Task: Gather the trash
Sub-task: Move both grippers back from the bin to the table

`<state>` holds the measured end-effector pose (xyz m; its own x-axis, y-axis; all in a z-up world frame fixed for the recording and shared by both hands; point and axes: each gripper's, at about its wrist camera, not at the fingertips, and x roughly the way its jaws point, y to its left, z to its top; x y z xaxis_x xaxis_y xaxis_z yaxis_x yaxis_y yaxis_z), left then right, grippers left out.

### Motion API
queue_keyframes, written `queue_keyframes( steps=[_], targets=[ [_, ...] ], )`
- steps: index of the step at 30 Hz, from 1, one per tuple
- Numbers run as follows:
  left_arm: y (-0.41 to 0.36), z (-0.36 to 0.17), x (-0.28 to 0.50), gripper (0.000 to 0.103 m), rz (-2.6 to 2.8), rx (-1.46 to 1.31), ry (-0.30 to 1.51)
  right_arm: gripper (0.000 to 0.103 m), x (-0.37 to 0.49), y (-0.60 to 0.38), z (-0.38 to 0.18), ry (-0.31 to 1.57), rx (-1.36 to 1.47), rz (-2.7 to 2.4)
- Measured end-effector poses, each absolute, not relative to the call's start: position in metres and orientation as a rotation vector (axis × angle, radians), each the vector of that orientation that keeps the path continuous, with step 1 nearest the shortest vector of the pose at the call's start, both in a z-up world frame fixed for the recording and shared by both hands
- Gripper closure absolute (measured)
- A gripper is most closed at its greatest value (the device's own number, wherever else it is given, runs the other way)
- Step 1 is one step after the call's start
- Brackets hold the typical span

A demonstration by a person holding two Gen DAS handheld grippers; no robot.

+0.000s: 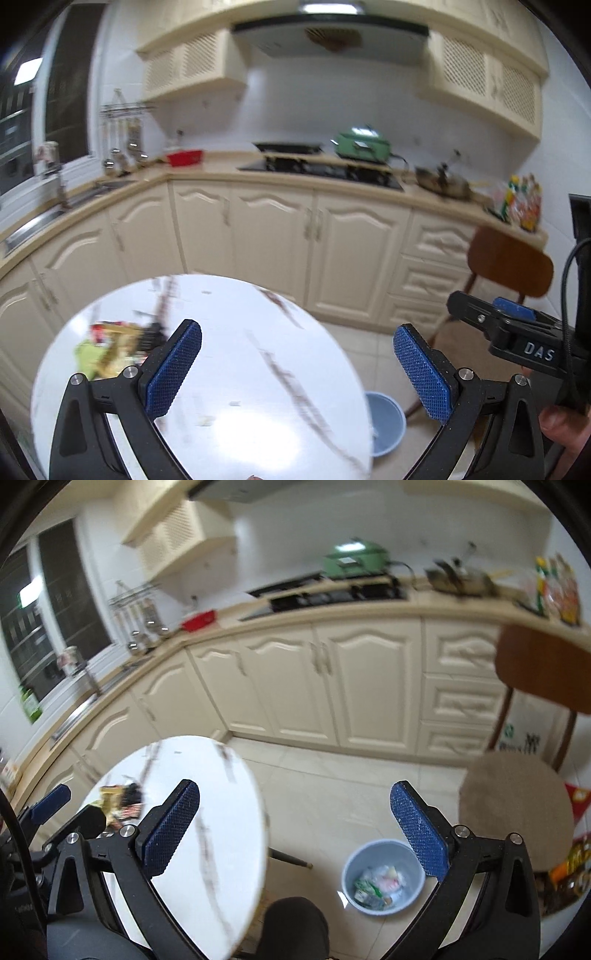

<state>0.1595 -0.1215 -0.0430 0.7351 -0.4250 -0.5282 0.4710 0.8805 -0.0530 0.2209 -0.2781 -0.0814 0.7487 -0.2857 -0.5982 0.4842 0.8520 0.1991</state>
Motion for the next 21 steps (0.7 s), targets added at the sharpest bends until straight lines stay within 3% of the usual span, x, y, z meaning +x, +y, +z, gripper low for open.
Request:
queue_keyframes(
  steps=[11,21],
  targets=[
    [0.044,-0.034,0.075,0.001,-0.226,-0.025,0.464,0.000,0.278,-0.134,-0.041,0.532,0.151,-0.259],
    [0.116,-0.066,0.021,0.001,-0.081,-0.084,0.508,0.000,0.322,-0.049,-0.052,0.568,0.048,-0.109]
  ],
)
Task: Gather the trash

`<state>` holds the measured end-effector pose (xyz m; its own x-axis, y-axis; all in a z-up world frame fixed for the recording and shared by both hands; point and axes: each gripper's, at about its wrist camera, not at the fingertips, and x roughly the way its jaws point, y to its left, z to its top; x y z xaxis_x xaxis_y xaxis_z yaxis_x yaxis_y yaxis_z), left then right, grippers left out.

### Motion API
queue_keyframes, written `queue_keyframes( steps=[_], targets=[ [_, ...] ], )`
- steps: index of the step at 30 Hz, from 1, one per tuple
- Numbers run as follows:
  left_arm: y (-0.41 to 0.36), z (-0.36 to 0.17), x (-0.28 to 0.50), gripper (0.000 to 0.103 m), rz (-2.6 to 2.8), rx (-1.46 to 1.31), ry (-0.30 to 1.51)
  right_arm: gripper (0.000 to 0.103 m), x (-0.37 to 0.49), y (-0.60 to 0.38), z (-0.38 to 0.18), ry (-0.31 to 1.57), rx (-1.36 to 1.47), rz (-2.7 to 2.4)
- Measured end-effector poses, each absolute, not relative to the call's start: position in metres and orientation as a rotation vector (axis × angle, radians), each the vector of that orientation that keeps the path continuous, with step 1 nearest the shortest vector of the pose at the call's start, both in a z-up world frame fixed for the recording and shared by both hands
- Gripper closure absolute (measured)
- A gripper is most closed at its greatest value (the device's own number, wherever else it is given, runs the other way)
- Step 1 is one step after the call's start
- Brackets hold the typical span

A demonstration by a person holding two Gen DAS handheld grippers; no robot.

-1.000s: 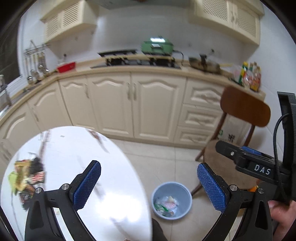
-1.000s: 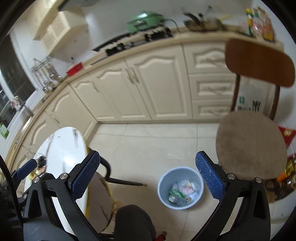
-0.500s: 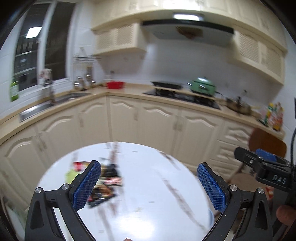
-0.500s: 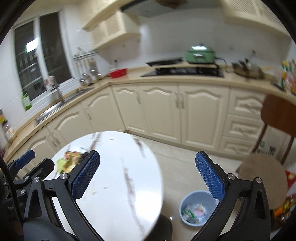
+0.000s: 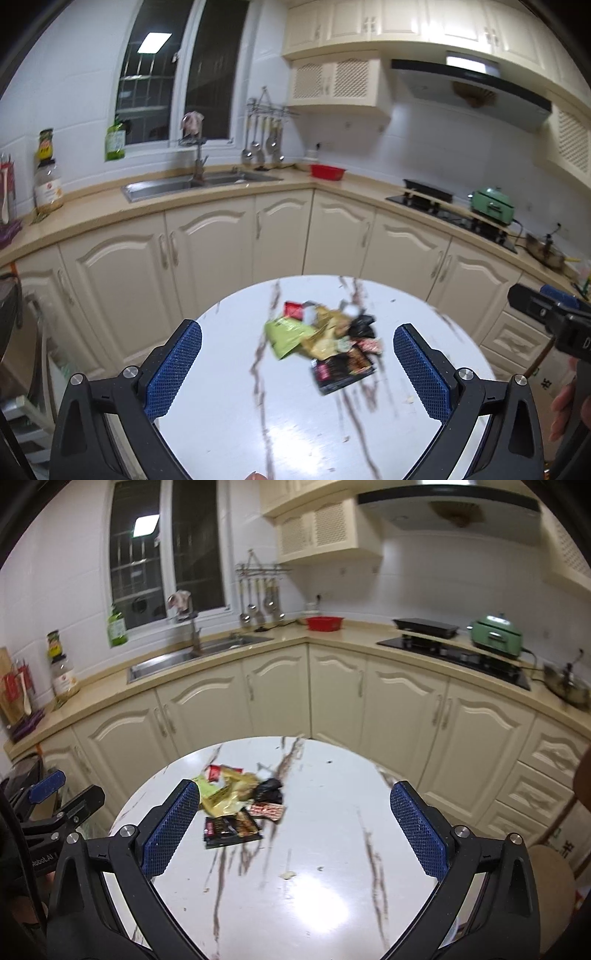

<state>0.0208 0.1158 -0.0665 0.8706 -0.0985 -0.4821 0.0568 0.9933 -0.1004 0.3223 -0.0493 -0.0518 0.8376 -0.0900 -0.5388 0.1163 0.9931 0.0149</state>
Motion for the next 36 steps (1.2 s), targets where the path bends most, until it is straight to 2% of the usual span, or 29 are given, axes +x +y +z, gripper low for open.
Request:
queue_keyframes(
  steps=[9,22,33,35,36],
  targets=[
    [0.113,-0.085,0.043,0.001,-0.060,-0.097,0.586,0.000,0.361,-0.029,-0.088,0.666,-0.011,-0.040],
    [0.142,-0.107,0.158,0.001,-0.023,-0.091,0.717,0.000,0.442,-0.005,-0.205,0.942,-0.019,0.040],
    [0.154,-0.136,0.209,0.001,-0.019,-0.095,0.777,0.000,0.477,0.015,-0.256,1.041,-0.025,0.087],
    [0.154,-0.139,0.216,0.001,-0.022,-0.093,0.782,0.010,0.478,0.017,-0.256,1.024,-0.054,0.075],
    [0.154,-0.141,0.220,0.001,-0.024,-0.091,0.784,0.011,0.478,0.017,-0.256,1.022,-0.060,0.075]
  ],
)
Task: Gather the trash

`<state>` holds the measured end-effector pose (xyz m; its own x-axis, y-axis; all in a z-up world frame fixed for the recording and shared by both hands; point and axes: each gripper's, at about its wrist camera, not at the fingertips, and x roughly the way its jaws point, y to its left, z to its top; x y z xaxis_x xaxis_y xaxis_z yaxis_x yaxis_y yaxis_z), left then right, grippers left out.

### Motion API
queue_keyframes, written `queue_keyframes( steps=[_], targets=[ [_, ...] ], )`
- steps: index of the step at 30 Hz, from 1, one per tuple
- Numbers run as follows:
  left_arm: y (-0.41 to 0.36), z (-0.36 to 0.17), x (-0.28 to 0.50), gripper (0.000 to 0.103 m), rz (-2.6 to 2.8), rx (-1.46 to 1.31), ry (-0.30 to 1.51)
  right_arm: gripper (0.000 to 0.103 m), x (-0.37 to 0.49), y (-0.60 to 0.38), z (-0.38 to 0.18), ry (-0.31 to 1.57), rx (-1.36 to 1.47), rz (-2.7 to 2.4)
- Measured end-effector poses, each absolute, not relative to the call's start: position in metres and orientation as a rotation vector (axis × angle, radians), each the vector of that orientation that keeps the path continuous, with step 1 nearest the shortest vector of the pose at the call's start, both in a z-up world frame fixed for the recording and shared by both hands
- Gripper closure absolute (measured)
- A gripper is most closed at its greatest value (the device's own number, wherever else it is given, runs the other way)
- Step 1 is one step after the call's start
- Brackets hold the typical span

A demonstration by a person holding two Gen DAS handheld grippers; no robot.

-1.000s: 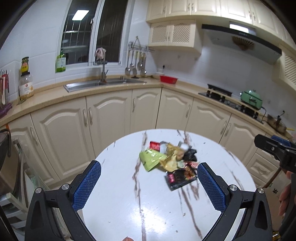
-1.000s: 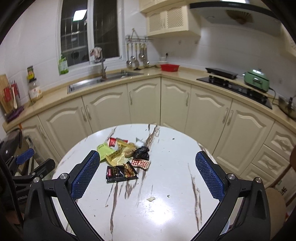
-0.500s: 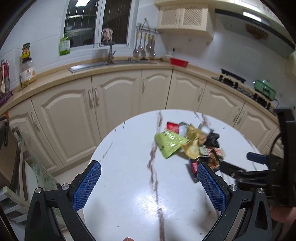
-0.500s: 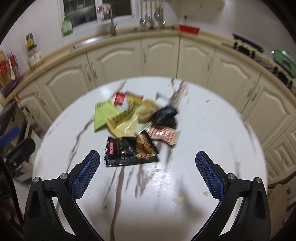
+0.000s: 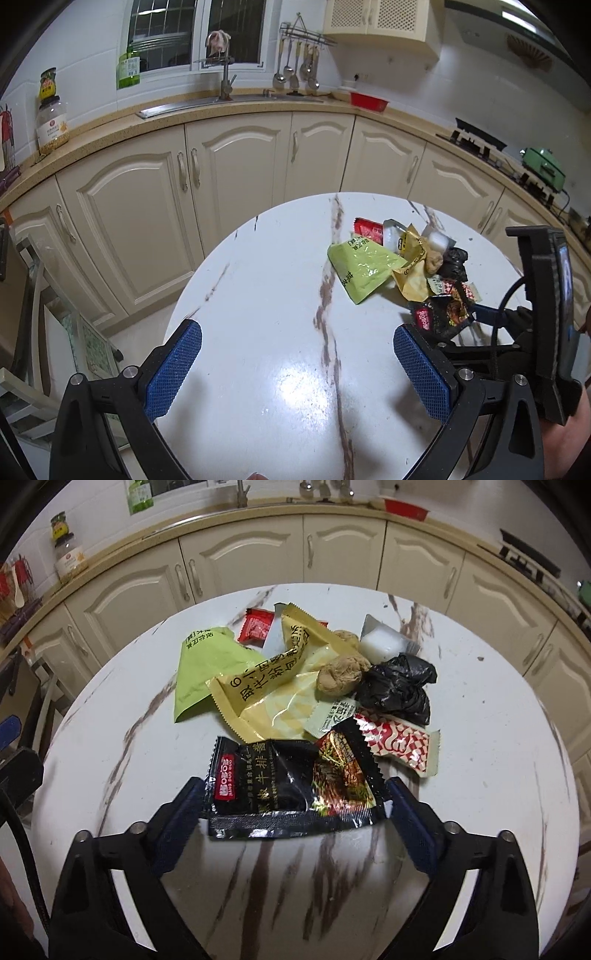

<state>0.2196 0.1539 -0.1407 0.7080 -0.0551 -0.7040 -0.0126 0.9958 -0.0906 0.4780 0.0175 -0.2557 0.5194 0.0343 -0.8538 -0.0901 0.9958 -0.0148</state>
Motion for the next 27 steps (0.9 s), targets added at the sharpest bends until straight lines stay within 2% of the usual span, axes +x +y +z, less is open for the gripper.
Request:
queue_keyframes(
  steps=[1,4,9,15,16,17,18,21,22,23,24,25,27],
  targets=[
    [0.153,-0.142,0.224,0.001,-0.027,-0.088,0.786,0.013,0.477,0.017,-0.256,1.022,-0.067,0.083],
    [0.148,-0.149,0.232,0.001,-0.035,-0.078,0.790,0.031,0.473,0.014,-0.252,1.014,-0.078,0.097],
    [0.134,-0.157,0.251,0.001,-0.057,-0.043,0.797,0.035,0.475,0.007,-0.249,1.014,-0.069,0.139],
    [0.118,-0.171,0.283,0.001,-0.087,0.036,0.838,0.052,0.474,-0.005,-0.242,0.997,-0.026,0.164],
    [0.116,-0.173,0.289,0.001,-0.094,0.043,0.845,0.079,0.475,-0.008,-0.241,0.993,-0.030,0.161],
    [0.114,-0.177,0.294,0.001,-0.100,0.050,0.853,0.095,0.476,-0.009,-0.242,1.004,-0.040,0.145],
    [0.112,-0.179,0.301,0.001,-0.105,0.061,0.861,0.099,0.478,-0.013,-0.244,1.010,-0.026,0.146],
    [0.104,-0.188,0.317,0.001,-0.113,0.098,0.878,0.097,0.481,-0.021,-0.247,1.010,-0.015,0.153],
    [0.102,-0.189,0.320,0.001,-0.107,0.106,0.882,0.089,0.483,-0.022,-0.247,1.017,-0.018,0.156],
    [0.103,-0.190,0.325,0.001,-0.101,0.115,0.881,0.073,0.483,-0.022,-0.246,1.018,-0.010,0.165],
    [0.104,-0.190,0.330,0.001,-0.102,0.115,0.880,0.065,0.483,-0.023,-0.245,1.015,0.001,0.180],
    [0.106,-0.190,0.334,0.001,-0.106,0.112,0.879,0.061,0.483,-0.024,-0.243,1.008,0.017,0.201],
    [0.107,-0.192,0.341,0.001,-0.111,0.117,0.877,0.061,0.483,-0.024,-0.241,1.005,0.036,0.228]
  ],
)
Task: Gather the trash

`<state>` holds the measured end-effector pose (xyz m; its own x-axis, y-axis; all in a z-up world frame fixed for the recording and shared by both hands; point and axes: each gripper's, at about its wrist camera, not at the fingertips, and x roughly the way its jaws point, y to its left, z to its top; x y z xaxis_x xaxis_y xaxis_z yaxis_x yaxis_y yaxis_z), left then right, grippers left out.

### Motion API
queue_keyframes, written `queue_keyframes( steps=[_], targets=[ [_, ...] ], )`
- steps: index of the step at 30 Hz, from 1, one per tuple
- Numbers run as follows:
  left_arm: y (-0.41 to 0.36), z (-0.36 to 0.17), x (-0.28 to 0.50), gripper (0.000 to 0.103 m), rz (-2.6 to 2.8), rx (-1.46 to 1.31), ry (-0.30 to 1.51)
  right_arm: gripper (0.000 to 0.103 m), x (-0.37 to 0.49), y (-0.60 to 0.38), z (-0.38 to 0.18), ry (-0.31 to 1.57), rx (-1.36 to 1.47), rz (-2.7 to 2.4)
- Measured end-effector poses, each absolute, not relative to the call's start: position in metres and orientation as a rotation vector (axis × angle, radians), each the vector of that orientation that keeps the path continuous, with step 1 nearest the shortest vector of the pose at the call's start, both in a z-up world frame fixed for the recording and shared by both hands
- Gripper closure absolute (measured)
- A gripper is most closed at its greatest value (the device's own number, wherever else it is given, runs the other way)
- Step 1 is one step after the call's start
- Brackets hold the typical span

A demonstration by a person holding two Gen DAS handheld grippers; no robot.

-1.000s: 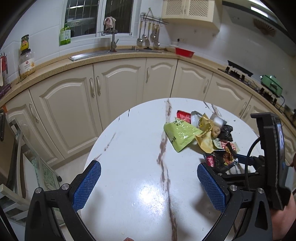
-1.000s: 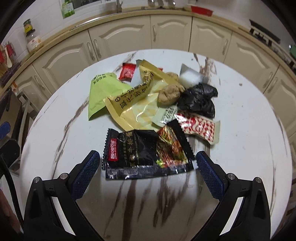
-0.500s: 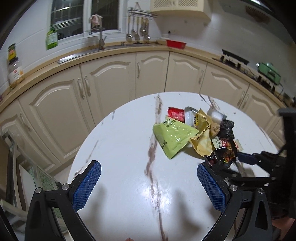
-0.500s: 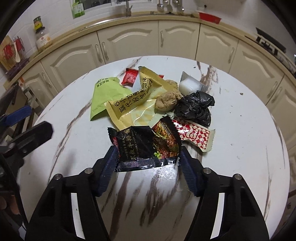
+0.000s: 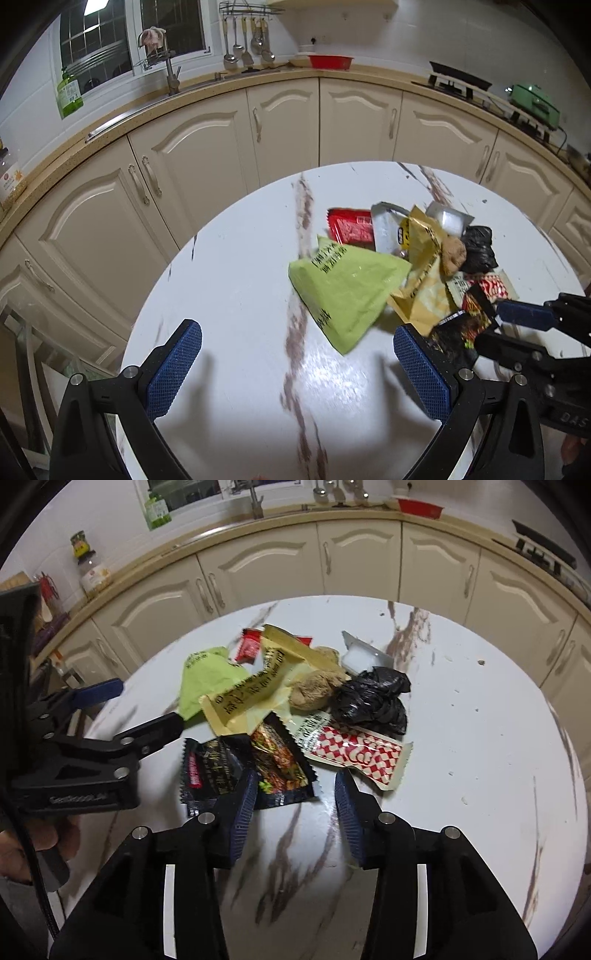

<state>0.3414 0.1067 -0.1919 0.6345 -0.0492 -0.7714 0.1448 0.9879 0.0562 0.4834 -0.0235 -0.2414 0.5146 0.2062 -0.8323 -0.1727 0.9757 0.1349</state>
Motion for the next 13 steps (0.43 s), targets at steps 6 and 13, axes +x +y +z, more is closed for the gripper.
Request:
queue_keyframes(
  steps=[6,13],
  targets=[
    [0.096,-0.207,0.369,0.001,-0.146,0.182,0.901,0.062,0.500,-0.017,-0.249,1.019,0.052,0.272],
    [0.103,-0.218,0.400,0.007,-0.186,0.162,0.926,0.094,0.510,-0.007,-0.251,1.024,0.009,0.322]
  ],
)
